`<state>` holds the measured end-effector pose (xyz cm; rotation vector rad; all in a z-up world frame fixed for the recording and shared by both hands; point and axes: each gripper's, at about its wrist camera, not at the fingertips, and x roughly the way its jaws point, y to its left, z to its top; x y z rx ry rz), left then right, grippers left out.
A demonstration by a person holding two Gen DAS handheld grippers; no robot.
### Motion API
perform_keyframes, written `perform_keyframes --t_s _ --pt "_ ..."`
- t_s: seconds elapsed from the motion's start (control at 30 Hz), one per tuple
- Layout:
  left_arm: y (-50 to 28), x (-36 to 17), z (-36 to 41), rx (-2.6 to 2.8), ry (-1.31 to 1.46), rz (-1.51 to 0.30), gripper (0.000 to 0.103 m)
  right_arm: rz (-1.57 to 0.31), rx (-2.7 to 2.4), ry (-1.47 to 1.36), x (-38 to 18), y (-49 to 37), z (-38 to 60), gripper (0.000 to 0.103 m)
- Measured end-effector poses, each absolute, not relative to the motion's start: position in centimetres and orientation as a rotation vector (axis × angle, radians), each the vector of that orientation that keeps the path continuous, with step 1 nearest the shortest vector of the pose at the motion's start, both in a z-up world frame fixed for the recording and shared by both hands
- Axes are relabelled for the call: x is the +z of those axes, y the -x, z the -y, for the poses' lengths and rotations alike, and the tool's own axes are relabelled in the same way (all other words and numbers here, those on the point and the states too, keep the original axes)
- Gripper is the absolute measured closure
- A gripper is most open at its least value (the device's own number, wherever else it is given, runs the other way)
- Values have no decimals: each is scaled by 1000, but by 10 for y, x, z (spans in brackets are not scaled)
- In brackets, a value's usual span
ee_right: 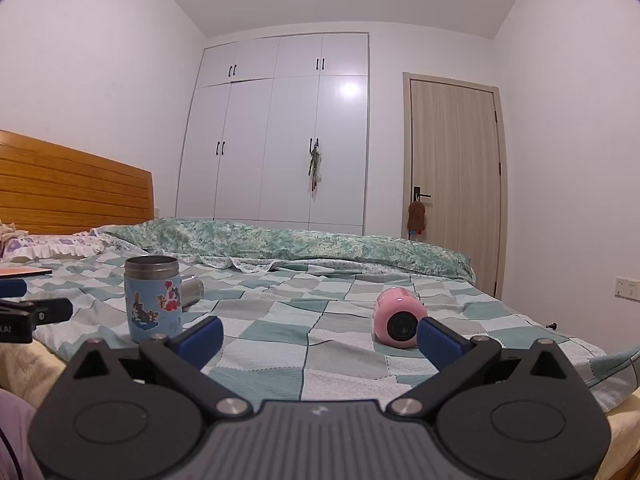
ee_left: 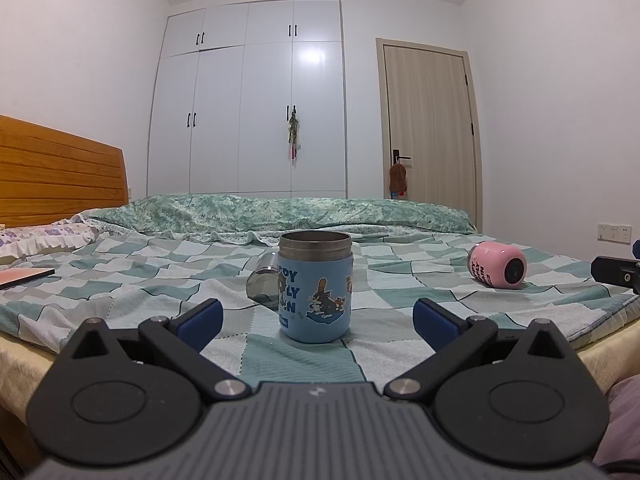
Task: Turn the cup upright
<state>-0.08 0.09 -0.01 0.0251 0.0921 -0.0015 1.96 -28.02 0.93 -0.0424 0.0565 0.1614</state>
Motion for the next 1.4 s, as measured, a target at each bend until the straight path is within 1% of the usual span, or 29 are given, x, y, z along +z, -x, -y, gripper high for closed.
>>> perform_keyframes --t_s 1.4 --pt "-2 -1 -2 -2 -21 -89 0 -53 162 43 9 -20 280 0"
